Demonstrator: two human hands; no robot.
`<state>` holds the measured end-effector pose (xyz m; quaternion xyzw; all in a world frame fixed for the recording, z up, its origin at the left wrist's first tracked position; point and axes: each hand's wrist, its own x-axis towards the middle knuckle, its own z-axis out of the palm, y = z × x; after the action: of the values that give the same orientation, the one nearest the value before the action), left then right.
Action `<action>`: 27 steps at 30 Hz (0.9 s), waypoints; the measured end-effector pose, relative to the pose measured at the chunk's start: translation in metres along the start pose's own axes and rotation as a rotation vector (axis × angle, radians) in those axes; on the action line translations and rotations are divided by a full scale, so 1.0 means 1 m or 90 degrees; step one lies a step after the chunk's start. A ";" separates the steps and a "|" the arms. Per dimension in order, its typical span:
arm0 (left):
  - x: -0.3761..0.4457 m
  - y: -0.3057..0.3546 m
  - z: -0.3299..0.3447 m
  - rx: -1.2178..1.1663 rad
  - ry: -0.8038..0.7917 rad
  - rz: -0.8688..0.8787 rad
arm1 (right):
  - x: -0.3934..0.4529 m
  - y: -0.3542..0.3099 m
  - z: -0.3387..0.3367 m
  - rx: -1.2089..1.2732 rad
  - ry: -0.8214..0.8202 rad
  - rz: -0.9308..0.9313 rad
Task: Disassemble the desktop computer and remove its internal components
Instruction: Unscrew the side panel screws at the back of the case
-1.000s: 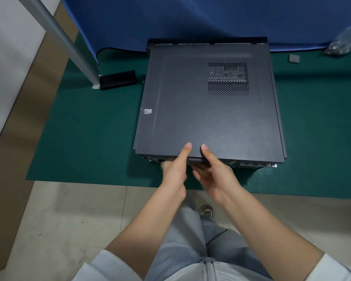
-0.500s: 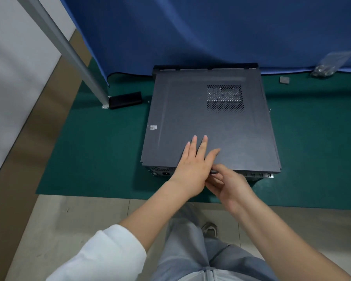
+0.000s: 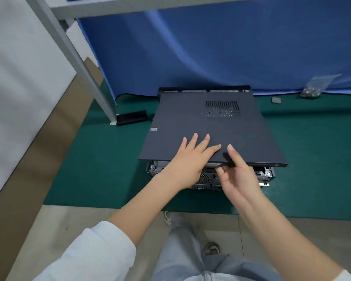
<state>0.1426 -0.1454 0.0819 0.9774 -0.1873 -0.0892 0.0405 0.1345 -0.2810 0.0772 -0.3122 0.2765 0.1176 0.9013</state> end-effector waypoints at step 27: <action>-0.014 -0.038 -0.169 -1.233 0.020 -0.059 | -0.086 -0.056 0.085 -1.046 -0.328 -0.544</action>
<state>0.1755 -0.0973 0.2451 0.5277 0.0067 -0.1934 0.8271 0.1215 -0.2744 0.2092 -0.8853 -0.2357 0.0009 0.4009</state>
